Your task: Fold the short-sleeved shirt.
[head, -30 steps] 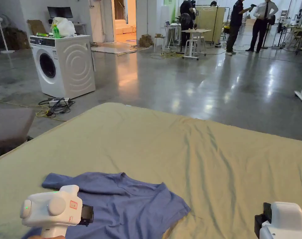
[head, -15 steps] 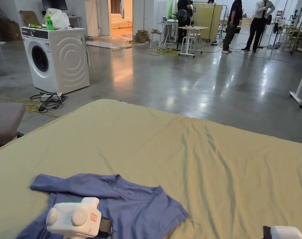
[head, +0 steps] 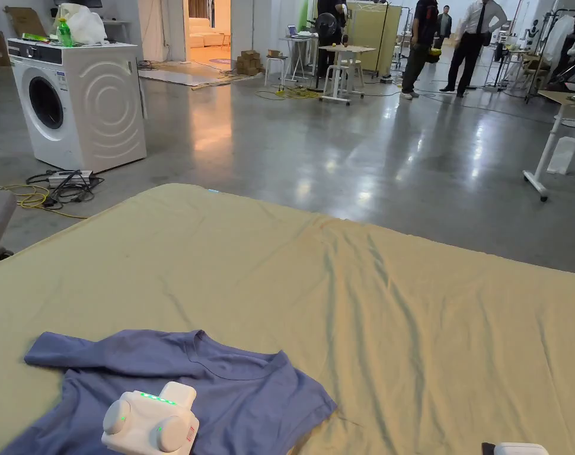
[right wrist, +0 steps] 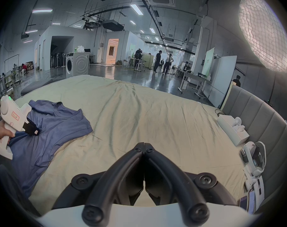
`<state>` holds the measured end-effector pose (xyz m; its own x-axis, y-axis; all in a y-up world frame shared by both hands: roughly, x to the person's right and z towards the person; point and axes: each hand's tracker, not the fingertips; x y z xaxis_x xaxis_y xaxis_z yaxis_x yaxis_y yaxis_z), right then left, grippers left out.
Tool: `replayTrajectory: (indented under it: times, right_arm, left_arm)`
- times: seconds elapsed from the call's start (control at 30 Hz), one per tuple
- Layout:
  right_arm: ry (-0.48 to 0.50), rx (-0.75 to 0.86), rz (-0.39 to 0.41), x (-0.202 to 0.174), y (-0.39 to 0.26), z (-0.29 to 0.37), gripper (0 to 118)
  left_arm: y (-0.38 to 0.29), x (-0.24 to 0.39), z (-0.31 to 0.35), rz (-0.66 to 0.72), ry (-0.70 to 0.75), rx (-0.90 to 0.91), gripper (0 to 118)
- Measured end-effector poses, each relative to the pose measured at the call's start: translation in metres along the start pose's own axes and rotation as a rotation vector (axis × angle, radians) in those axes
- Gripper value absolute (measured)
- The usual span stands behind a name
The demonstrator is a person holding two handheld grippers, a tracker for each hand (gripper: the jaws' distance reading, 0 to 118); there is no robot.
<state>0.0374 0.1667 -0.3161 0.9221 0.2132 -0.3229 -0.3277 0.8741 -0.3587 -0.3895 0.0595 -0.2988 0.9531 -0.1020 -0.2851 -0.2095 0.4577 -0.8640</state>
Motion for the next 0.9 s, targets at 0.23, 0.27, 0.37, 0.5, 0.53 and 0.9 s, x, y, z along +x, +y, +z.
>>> replayTrajectory:
  times: [0.23, 0.27, 0.37, 0.5, 0.53, 0.9]
  right_arm:
    - [-0.009, 0.005, -0.014, 0.006, -0.001, 0.008, 0]
    - [-0.011, 0.011, -0.013, 0.007, 0.0, 0.009, 0]
    - [-0.015, 0.025, -0.011, 0.013, 0.002, 0.014, 0]
    - [-0.021, 0.044, -0.03, 0.021, 0.006, 0.021, 0]
    - [-0.022, 0.049, -0.034, 0.023, 0.006, 0.022, 0]
    - [-0.058, 0.103, -0.101, 0.059, 0.014, 0.042, 0]
  left_arm:
    - [-0.002, -0.023, 0.026, 0.136, -0.047, 0.145, 2]
    - [-0.001, -0.025, 0.035, 0.147, -0.042, 0.183, 2]
    - [0.004, -0.03, 0.061, 0.161, -0.079, 0.251, 2]
    - [0.008, -0.036, 0.094, 0.171, -0.087, 0.327, 2]
    - [0.009, -0.036, 0.102, 0.176, -0.102, 0.346, 2]
    - [0.06, 0.009, 0.218, 0.097, -0.183, 0.637, 2]
